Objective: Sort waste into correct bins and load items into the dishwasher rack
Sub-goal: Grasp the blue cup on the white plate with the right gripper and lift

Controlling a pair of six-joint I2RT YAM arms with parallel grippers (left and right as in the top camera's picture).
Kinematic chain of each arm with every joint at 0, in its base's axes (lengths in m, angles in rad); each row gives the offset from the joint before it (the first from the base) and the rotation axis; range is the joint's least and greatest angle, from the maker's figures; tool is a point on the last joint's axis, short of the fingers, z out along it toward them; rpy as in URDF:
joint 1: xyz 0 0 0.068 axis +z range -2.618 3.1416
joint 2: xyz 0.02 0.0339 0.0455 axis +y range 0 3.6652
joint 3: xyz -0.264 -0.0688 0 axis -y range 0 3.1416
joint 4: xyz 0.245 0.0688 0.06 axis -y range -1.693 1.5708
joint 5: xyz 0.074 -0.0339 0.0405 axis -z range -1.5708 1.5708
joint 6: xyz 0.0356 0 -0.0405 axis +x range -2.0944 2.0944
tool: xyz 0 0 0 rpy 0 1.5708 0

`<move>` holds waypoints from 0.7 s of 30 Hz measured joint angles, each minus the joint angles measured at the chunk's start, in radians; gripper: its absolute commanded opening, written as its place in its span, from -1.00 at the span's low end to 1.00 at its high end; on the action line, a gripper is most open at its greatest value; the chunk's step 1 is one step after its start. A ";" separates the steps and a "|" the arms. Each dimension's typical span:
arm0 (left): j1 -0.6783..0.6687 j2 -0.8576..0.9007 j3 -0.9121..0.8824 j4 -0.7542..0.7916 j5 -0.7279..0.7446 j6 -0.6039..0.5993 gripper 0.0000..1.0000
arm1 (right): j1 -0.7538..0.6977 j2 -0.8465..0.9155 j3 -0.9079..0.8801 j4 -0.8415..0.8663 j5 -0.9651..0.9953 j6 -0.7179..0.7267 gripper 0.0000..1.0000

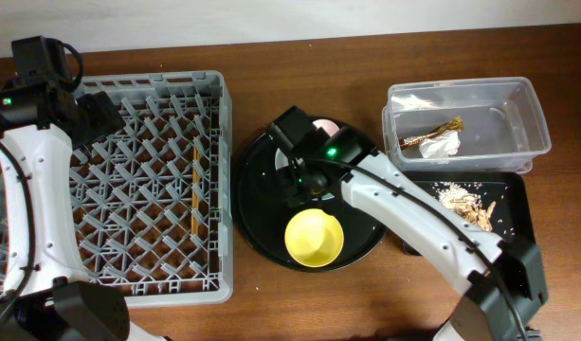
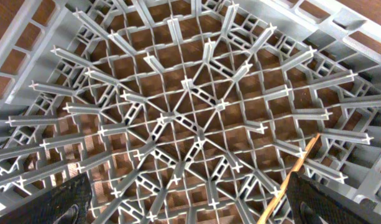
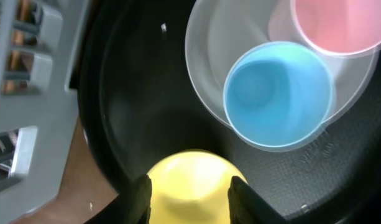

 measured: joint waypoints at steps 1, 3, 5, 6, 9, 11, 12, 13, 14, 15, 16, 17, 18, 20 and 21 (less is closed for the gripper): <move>0.000 0.000 0.000 -0.001 0.000 0.000 0.99 | 0.000 0.011 -0.029 0.049 0.000 -0.001 -0.17; 0.000 0.000 0.000 -0.001 0.000 0.000 0.99 | 0.000 0.031 -0.068 0.110 0.000 -0.003 -0.17; 0.000 0.000 0.000 -0.001 0.000 0.000 0.99 | 0.000 0.047 -0.101 0.153 0.005 -0.017 -0.18; 0.000 0.000 0.000 -0.001 0.000 0.000 0.99 | 0.000 0.052 -0.115 0.161 0.015 -0.021 -0.19; 0.000 0.000 0.000 -0.001 0.000 0.000 0.99 | 0.000 0.056 -0.121 0.168 0.056 -0.024 -0.19; 0.000 0.000 0.000 -0.001 0.000 0.000 0.99 | 0.000 0.057 -0.121 0.173 0.089 -0.025 -0.20; 0.000 0.000 0.000 -0.001 0.000 0.000 0.99 | 0.000 0.058 -0.121 0.174 0.101 -0.026 -0.22; 0.000 0.000 0.000 -0.001 0.000 0.000 0.99 | 0.000 0.061 -0.121 0.179 0.115 -0.027 -0.29; 0.000 0.000 0.000 -0.001 0.000 0.000 0.99 | 0.000 0.067 -0.121 0.183 0.124 -0.027 -0.36; 0.000 0.000 0.000 -0.001 0.000 0.000 0.99 | 0.000 0.072 -0.121 0.185 0.129 -0.028 -0.43; 0.000 0.000 0.000 -0.001 0.000 0.000 0.99 | 0.000 0.081 -0.121 0.187 0.134 -0.031 -0.50; 0.000 0.000 0.000 -0.001 0.000 0.000 0.99 | 0.000 0.094 -0.121 0.186 0.138 -0.037 -0.61; 0.000 0.000 0.000 -0.001 0.000 0.000 0.99 | 0.000 0.101 -0.121 0.187 0.140 -0.036 -0.72; 0.000 0.000 0.000 -0.001 0.000 0.000 0.99 | 0.000 0.116 -0.121 0.186 0.144 -0.037 -0.92; 0.000 0.000 0.000 -0.001 0.000 0.000 0.99 | 0.000 0.121 -0.121 0.187 0.145 -0.040 -0.92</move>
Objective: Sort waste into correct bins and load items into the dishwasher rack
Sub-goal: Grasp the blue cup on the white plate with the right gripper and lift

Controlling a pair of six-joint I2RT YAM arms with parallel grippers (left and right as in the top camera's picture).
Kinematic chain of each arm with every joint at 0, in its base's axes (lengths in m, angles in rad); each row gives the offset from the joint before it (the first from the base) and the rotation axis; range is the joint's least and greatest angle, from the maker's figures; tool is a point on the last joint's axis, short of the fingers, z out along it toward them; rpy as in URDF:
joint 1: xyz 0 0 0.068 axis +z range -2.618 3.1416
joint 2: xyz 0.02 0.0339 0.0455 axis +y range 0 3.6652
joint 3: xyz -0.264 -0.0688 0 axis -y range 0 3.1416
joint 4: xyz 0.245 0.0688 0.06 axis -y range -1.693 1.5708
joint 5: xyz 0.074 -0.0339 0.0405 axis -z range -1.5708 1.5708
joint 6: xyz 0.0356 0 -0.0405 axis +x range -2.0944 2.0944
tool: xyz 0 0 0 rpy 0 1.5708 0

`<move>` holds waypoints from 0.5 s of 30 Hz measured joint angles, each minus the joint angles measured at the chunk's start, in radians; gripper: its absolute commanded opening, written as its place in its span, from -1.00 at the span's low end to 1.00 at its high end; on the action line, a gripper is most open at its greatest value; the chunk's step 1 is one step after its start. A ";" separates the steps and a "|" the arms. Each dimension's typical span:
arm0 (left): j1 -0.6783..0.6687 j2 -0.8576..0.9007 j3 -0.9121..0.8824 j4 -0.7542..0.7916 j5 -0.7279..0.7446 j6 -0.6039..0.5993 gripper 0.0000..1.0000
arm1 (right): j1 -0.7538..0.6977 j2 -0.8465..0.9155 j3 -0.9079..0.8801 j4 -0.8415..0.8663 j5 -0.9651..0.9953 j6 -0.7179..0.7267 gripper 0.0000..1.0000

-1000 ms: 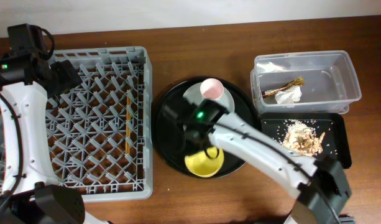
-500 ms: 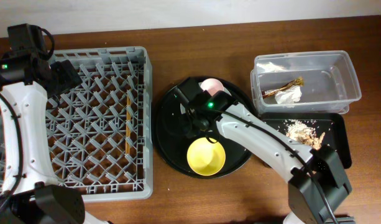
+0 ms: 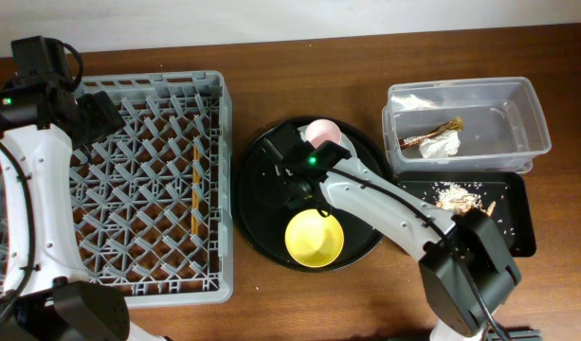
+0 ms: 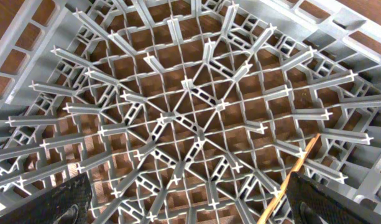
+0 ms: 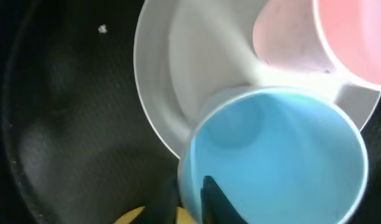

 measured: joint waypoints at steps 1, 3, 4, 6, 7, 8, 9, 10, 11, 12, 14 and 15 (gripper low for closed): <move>0.000 0.000 0.000 0.000 0.000 0.000 0.99 | 0.000 0.002 0.000 -0.002 0.003 -0.001 -0.92; 0.000 0.000 0.000 0.000 0.000 0.000 0.99 | 0.000 0.000 0.006 -0.027 0.006 -0.002 -0.92; 0.000 0.000 0.000 0.000 0.000 0.000 0.99 | 0.000 -0.001 0.016 -0.055 0.006 -0.002 -0.92; 0.000 0.000 0.000 0.000 0.000 0.000 0.99 | 0.000 -0.005 0.066 -0.148 -0.002 -0.002 -0.92; 0.000 0.000 0.000 -0.001 0.000 0.000 0.99 | 0.000 -0.012 0.110 -0.200 -0.009 -0.002 -0.92; 0.000 0.000 0.000 0.000 0.000 0.000 0.99 | 0.000 -0.033 0.182 -0.272 -0.020 -0.002 -0.92; 0.000 0.000 0.000 0.000 0.000 0.000 0.99 | 0.000 -0.060 0.246 -0.315 -0.025 -0.002 -0.92; 0.000 0.000 0.000 0.000 0.000 0.000 0.99 | 0.000 -0.081 0.298 -0.366 -0.032 -0.002 -0.92; 0.000 0.000 0.000 0.000 0.000 0.000 0.99 | -0.001 -0.111 0.348 -0.415 -0.036 -0.002 -0.92; 0.000 0.000 0.000 0.000 0.000 0.000 0.99 | -0.003 -0.146 0.386 -0.448 -0.043 -0.002 -0.92; 0.000 0.000 0.000 0.000 0.000 0.000 0.99 | -0.015 -0.242 0.432 -0.473 -0.063 -0.002 -0.92; 0.000 0.000 0.000 0.000 0.000 0.000 0.99 | -0.031 -0.291 0.439 -0.476 -0.071 -0.002 -0.92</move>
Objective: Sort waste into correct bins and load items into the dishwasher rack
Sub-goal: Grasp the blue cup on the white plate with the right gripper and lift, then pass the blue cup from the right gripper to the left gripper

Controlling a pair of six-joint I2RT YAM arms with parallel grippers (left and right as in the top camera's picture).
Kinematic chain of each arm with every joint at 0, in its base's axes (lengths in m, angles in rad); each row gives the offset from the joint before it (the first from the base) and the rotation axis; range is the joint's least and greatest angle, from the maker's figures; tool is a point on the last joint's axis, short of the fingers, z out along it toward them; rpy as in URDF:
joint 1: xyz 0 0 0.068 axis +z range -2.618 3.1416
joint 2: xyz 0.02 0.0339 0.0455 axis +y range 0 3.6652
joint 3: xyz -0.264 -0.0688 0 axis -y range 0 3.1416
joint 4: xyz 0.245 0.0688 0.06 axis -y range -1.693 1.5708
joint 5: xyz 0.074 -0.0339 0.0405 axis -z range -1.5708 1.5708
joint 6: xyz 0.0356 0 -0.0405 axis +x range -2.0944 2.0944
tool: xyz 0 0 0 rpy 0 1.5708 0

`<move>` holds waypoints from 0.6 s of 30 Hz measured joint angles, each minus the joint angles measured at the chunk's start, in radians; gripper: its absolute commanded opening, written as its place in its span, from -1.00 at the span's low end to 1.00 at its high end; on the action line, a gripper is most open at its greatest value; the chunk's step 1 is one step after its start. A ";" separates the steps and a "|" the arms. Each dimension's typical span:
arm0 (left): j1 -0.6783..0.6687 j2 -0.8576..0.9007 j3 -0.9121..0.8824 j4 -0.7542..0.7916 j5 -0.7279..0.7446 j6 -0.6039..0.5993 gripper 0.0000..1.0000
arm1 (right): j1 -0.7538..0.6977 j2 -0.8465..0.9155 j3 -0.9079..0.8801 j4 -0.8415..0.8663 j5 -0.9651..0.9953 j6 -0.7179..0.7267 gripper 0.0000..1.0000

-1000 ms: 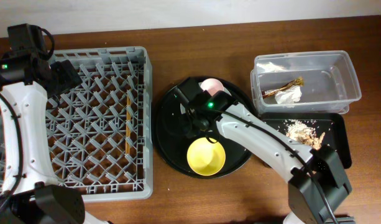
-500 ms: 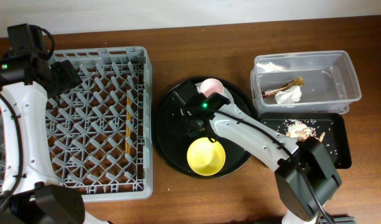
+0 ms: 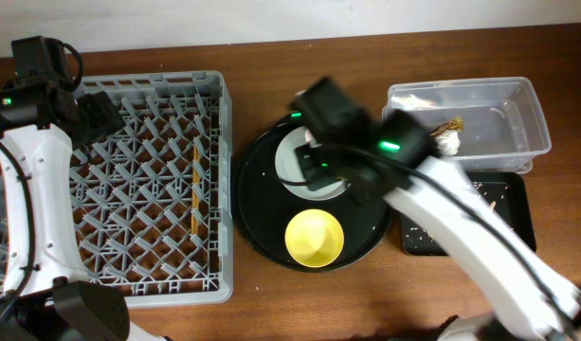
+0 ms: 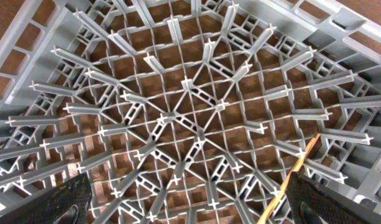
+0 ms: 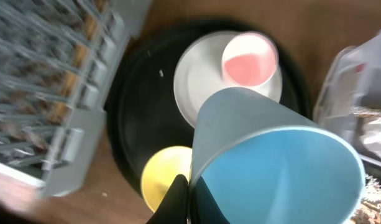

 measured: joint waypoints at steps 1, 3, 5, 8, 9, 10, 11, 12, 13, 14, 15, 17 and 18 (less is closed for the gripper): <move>0.000 0.000 0.000 0.000 0.000 0.000 0.99 | -0.025 -0.048 0.004 -0.004 -0.010 -0.001 -0.92; 0.000 0.000 0.000 0.000 0.000 0.000 0.99 | -0.071 -0.097 0.005 -0.006 -0.040 -0.005 -0.92; 0.000 0.000 0.000 0.000 0.000 0.000 0.99 | -0.128 -0.122 0.005 -0.011 -0.119 -0.041 -0.92; 0.000 0.000 0.000 0.061 0.000 -0.004 0.99 | -0.239 -0.131 0.005 -0.035 -0.311 -0.143 -0.92; 0.000 0.000 0.000 0.066 0.000 -0.004 0.99 | -0.264 -0.131 0.005 -0.047 -0.369 -0.177 -0.92; 0.000 0.000 0.000 0.076 0.000 -0.004 0.99 | -0.306 -0.132 0.005 -0.074 -0.462 -0.224 -0.92; 0.000 0.000 0.000 0.080 0.001 -0.004 0.99 | -0.352 -0.132 0.005 -0.097 -0.526 -0.257 -0.92; 0.000 0.000 0.000 0.083 0.006 -0.005 0.99 | -0.409 -0.131 0.005 -0.115 -0.611 -0.306 -0.91; 0.000 0.000 0.000 0.056 0.036 -0.008 0.99 | -0.494 -0.131 0.005 -0.142 -0.735 -0.386 -0.92; 0.000 0.000 0.000 0.029 0.056 -0.011 0.93 | -0.534 -0.131 0.005 -0.166 -0.814 -0.444 -0.92; 0.000 0.000 0.003 -0.023 0.129 -0.016 0.83 | -0.563 -0.131 0.005 -0.204 -0.892 -0.507 -0.92; 0.002 0.000 0.002 -0.069 0.319 0.019 0.78 | -0.627 -0.130 0.005 -0.293 -1.028 -0.640 -0.92; -0.001 0.000 0.002 -0.076 0.452 0.066 0.79 | -0.651 -0.130 0.005 -0.319 -1.073 -0.696 -0.92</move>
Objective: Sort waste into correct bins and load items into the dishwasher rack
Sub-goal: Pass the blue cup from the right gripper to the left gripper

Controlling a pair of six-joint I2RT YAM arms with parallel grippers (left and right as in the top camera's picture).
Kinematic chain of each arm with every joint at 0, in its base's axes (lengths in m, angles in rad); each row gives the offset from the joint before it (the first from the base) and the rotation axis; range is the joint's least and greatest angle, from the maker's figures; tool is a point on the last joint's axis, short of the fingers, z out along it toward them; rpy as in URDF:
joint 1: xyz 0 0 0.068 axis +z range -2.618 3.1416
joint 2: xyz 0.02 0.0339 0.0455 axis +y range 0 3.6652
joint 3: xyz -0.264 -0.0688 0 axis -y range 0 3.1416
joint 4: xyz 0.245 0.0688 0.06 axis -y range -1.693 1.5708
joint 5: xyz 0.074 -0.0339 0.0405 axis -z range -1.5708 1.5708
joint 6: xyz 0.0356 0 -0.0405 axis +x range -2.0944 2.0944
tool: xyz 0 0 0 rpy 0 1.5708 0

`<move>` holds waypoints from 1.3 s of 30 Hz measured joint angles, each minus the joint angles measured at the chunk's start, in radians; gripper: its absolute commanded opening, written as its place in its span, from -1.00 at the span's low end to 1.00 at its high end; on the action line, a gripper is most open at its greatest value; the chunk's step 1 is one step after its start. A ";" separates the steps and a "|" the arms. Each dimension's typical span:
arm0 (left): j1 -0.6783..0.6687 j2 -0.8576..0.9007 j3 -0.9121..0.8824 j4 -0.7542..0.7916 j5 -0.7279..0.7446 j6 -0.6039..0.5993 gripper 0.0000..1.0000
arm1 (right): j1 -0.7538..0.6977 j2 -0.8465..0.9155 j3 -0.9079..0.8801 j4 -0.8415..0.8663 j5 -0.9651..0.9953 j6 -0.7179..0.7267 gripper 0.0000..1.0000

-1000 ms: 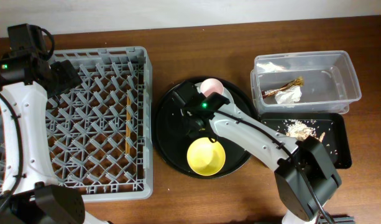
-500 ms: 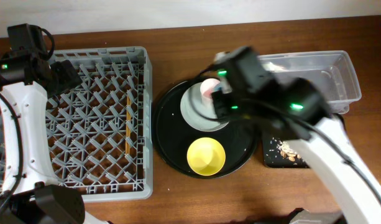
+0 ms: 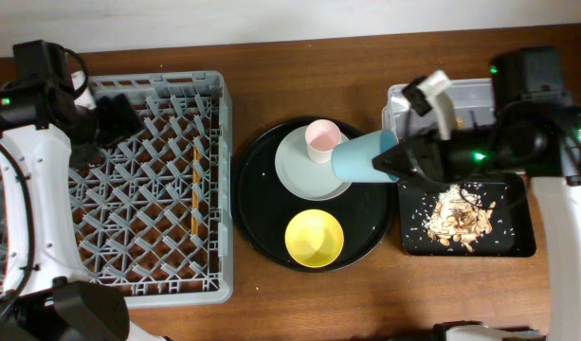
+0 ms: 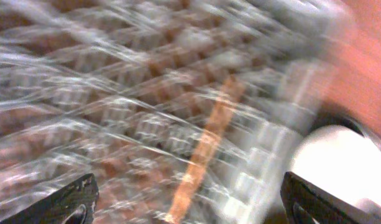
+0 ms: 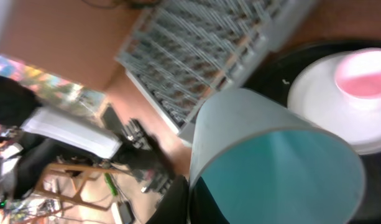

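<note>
A blue cup [image 3: 364, 156] hangs tipped on its side over the right edge of the round black tray [image 3: 262, 204], its mouth facing the black scrap tray [image 3: 517, 204]. My right gripper [image 3: 396, 161] is shut on the cup's rim; in the right wrist view the cup [image 5: 271, 162] fills the frame. A pink cup [image 3: 321, 139] stands on a white plate [image 3: 299, 170], and a yellow bowl [image 3: 315, 237] sits nearer the front. My left gripper [image 3: 118, 112] hovers open over the grey dishwasher rack [image 3: 129, 237]. A chopstick [image 4: 206, 146] lies in the rack; the left wrist view is blurred.
A clear plastic bin [image 3: 517, 142] with paper and scraps stands at the back right. Food scraps [image 3: 456, 216] are spread in the black scrap tray. The rack fills the left side of the table.
My right gripper has carried the blue cup from above the round tray to the right, now tipped sideways at the scrap tray. My left gripper has shifted right over the rack; its view is blurred.
My right gripper was open above the yellow bowl, with the blue cup standing on the white plate. Then one finger was inside the cup's rim. Then the cup was held high over the round tray, and now it is tipped beside the scrap tray.
</note>
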 measured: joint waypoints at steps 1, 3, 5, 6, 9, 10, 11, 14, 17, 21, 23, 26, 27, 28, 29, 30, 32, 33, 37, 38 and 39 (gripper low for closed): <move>-0.005 0.000 0.000 -0.025 0.128 0.060 0.99 | -0.023 0.000 -0.003 -0.028 -0.046 -0.054 -0.92; -0.043 0.000 0.000 -0.106 0.407 0.216 0.99 | -0.041 0.000 -0.023 -0.048 -0.124 -0.150 -0.92; -0.095 0.000 0.000 -0.161 0.589 0.333 0.99 | -0.043 0.000 -0.064 -0.050 -0.194 -0.226 -0.92; -0.126 0.000 0.000 -0.171 0.657 0.377 0.99 | -0.043 0.000 -0.085 -0.049 -0.224 -0.257 -0.92; -0.227 0.000 0.000 -0.172 0.797 0.472 0.99 | -0.043 0.000 -0.165 -0.048 -0.306 -0.365 -0.92; -0.262 0.000 0.000 -0.171 0.834 0.497 0.99 | -0.043 0.000 -0.200 -0.049 -0.332 -0.408 -0.92; -0.294 0.000 0.000 -0.172 0.868 0.519 0.99 | -0.043 0.000 -0.234 -0.049 -0.354 -0.445 -0.92; -0.389 0.000 0.000 -0.163 0.936 0.560 0.98 | -0.043 0.001 -0.334 -0.036 -0.427 -0.547 -0.92; -0.462 0.000 0.000 -0.159 0.967 0.576 0.93 | -0.043 0.002 -0.399 -0.002 -0.482 -0.600 -0.92; -0.519 0.000 0.000 -0.159 0.983 0.587 0.91 | -0.043 0.002 -0.426 0.013 -0.520 -0.638 -0.92; -0.533 0.000 0.000 -0.159 0.985 0.591 0.89 | -0.043 0.002 -0.426 0.017 -0.528 -0.648 -0.92; -0.547 0.000 0.000 -0.161 0.991 0.594 0.85 | -0.043 0.002 -0.426 0.045 -0.538 -0.655 -0.92; -0.547 0.000 0.000 -0.164 0.996 0.595 0.85 | -0.043 0.002 -0.426 0.051 -0.539 -0.657 -0.92; -0.547 0.000 0.000 -0.167 1.006 0.597 0.85 | -0.043 0.002 -0.426 0.059 -0.541 -0.660 -0.92; -0.547 0.000 0.000 -0.168 1.012 0.597 0.84 | -0.043 0.002 -0.426 0.062 -0.542 -0.662 -0.92; -0.548 0.000 0.000 -0.167 1.023 0.598 0.84 | -0.043 0.002 -0.426 0.064 -0.546 -0.665 -0.92; -0.549 0.000 0.000 -0.167 1.036 0.606 0.79 | -0.039 0.002 -0.425 0.070 -0.555 -0.666 -0.92; -0.550 0.000 0.000 -0.167 1.041 0.613 0.68 | -0.037 0.002 -0.425 0.072 -0.561 -0.666 -0.92; -0.551 0.000 0.000 -0.171 1.041 0.624 0.57 | -0.011 0.002 -0.425 0.116 -0.576 -0.669 -0.92; -0.553 0.000 0.000 -0.172 1.041 0.624 0.55 | -0.005 0.002 -0.425 0.126 -0.578 -0.669 -0.92; -0.553 0.000 0.000 -0.172 1.041 0.624 0.52 | 0.003 0.002 -0.425 0.138 -0.582 -0.669 -0.92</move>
